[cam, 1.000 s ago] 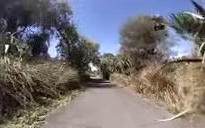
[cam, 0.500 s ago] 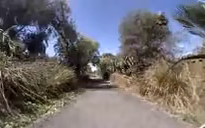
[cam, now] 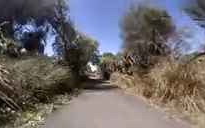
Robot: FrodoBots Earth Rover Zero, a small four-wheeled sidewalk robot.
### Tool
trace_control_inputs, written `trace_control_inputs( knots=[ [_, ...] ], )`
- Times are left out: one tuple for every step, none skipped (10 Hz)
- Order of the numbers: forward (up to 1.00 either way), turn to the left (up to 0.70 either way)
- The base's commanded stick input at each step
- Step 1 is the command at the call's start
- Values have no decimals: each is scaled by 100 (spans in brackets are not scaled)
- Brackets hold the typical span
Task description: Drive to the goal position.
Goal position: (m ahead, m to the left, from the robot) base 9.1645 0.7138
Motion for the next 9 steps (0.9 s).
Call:
trace_control_inputs(
  knots=[
    [85,0],
    [85,0],
    [85,0],
    [85,0],
    [85,0],
    [85,0],
    [85,0],
    [85,34],
    [85,34]
  ],
)
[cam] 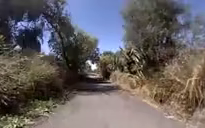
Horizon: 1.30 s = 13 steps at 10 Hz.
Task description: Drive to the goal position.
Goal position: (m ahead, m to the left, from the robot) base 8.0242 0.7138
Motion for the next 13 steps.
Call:
trace_control_inputs(
  knots=[
    [85,34],
    [85,34],
    [85,0],
    [85,0],
    [85,0],
    [85,0],
    [85,0],
    [85,0],
    [85,0],
    [85,0],
    [85,0],
    [85,0],
    [85,0]
  ],
)
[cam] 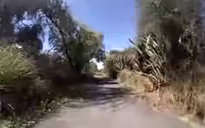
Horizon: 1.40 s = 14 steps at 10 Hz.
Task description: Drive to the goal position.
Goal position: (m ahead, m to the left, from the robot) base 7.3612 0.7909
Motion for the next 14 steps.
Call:
trace_control_inputs(
  knots=[
    [85,0],
    [85,0],
    [85,0],
    [85,0],
    [85,0],
    [85,0],
    [85,0],
    [85,0],
    [85,0],
    [85,0],
    [85,0],
    [85,0],
    [85,0],
    [85,0]
  ],
)
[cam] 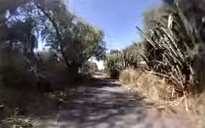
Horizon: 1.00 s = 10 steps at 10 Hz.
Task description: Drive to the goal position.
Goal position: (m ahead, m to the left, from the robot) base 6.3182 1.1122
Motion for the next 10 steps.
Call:
trace_control_inputs(
  knots=[
    [85,0],
    [85,0],
    [85,0],
    [85,0],
    [85,0],
    [85,0],
    [85,0],
    [85,0],
    [85,0],
    [85,0]
  ],
)
